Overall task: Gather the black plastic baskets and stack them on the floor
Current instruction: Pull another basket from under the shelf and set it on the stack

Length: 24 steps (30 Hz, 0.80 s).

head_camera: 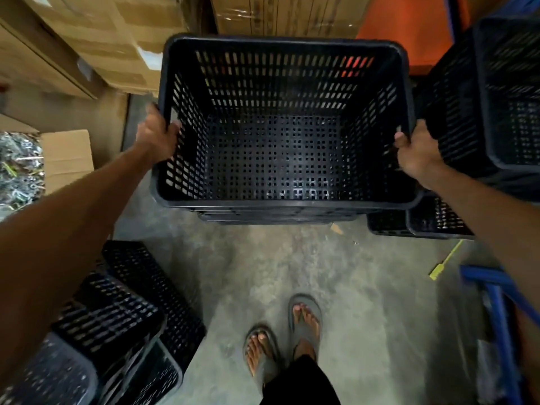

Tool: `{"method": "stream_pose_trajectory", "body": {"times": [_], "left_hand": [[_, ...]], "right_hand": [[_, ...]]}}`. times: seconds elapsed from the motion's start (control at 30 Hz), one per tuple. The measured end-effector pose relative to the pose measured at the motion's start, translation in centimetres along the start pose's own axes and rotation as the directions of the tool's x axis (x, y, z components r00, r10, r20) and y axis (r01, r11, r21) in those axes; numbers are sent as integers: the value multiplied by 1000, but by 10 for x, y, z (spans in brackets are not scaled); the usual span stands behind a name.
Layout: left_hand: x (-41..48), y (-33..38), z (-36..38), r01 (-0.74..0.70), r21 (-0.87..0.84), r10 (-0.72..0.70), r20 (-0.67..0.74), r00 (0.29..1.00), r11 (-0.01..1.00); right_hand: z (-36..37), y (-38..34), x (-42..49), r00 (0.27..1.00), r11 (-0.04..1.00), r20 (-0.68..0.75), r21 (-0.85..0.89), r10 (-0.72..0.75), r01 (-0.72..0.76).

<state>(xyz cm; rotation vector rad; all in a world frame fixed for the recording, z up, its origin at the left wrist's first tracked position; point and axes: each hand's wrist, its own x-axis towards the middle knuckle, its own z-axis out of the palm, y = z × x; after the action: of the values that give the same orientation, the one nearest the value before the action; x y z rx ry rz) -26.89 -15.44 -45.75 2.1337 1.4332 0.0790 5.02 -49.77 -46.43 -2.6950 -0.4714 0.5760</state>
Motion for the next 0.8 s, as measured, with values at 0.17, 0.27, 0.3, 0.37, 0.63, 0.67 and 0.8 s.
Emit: {"method": "stream_pose_trajectory", "body": {"times": [0.17, 0.27, 0.3, 0.37, 0.63, 0.67, 0.8], "left_hand": [[-9, -4, 5, 17, -119, -25, -67, 997, 993], [-17, -6, 5, -12, -101, 1, -109, 994, 995], [-20, -6, 5, -28, -88, 18, -117, 993, 996], [-24, -4, 4, -61, -78, 51, -121, 991, 995], [-55, -15, 7, -87, -62, 81, -92, 992, 994], [-57, -16, 7, -78, -70, 70, -103, 992, 995], [-57, -15, 10, -64, -66, 55, -132, 990, 996]], "right_hand": [[1, 5, -3, 999, 998, 15, 62, -32, 31], [4, 2, -5, 998, 997, -40, 58, -52, 54], [5, 2, -6, 996, 996, -60, 62, -61, 64], [7, 3, -7, 992, 994, -101, 68, -77, 84], [6, 1, -9, 989, 995, -114, 35, -89, 93], [5, 0, -9, 989, 994, -110, 31, -98, 102], [5, -2, -9, 987, 995, -125, -4, -102, 102]]}}
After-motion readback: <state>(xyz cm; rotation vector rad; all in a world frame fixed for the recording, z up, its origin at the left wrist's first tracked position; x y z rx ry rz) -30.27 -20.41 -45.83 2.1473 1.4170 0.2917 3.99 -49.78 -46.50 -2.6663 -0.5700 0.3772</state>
